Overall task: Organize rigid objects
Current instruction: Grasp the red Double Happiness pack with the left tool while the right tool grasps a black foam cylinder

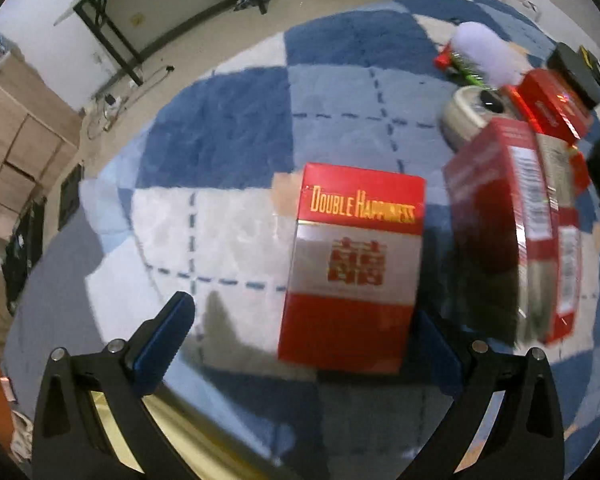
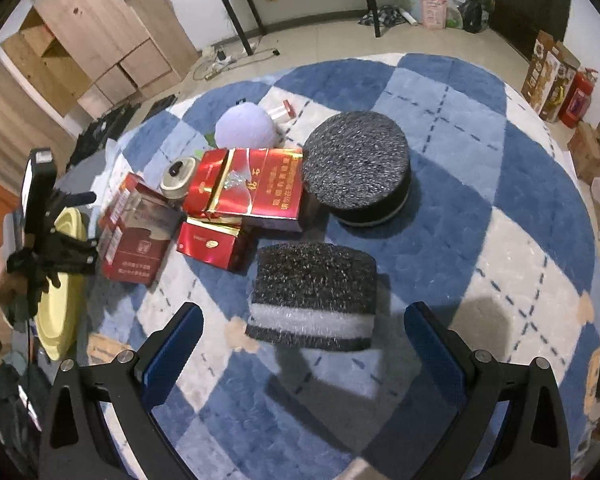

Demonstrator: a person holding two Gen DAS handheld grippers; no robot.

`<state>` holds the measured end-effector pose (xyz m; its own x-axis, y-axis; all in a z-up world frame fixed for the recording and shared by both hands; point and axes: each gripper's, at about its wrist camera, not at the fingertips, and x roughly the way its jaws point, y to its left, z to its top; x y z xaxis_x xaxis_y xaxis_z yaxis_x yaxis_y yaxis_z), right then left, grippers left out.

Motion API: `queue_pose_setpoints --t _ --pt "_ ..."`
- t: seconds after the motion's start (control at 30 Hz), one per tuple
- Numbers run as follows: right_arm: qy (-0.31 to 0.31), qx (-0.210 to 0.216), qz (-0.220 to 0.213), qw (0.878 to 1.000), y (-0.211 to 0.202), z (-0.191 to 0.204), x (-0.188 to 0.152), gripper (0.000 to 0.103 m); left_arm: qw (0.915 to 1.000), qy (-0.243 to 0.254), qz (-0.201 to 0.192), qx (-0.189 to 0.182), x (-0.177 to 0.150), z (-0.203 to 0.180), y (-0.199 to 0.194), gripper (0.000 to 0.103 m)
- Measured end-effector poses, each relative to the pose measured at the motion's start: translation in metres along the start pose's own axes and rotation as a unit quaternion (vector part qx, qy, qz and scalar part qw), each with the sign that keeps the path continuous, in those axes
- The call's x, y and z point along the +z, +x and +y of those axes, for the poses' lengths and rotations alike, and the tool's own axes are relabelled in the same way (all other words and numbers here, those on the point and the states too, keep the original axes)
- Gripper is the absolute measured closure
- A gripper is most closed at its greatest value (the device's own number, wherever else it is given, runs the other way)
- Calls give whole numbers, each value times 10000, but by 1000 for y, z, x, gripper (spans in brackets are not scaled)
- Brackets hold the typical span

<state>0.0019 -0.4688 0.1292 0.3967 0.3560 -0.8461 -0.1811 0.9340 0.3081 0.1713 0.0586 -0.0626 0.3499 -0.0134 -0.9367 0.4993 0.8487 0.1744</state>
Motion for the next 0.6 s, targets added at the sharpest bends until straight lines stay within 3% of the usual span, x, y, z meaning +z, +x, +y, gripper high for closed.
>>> queue_pose_setpoints --t 0.2,0.27,0.37,0.43,0.6 --pt "-45 -308 261 9992 28 -4 6 1 9996 -99 -244 -25 4 -7 3 3" --pt "64 -275 389 9988 38 -7 7 8 9986 -302 -345 -246 2 -6 -1 23" --pt "230 112 519 9983 45 -15 5 22 9973 -468 -536 -196 -2 -12 -11 40" --pt "124 240 505 9984 43 -14 5 33 9969 -517 -597 -48 -3 -21 -14 41" --pt "-80 522 336 9980 26 -9 -3 34 9925 -912 -813 29 -13 -33 -36 42"
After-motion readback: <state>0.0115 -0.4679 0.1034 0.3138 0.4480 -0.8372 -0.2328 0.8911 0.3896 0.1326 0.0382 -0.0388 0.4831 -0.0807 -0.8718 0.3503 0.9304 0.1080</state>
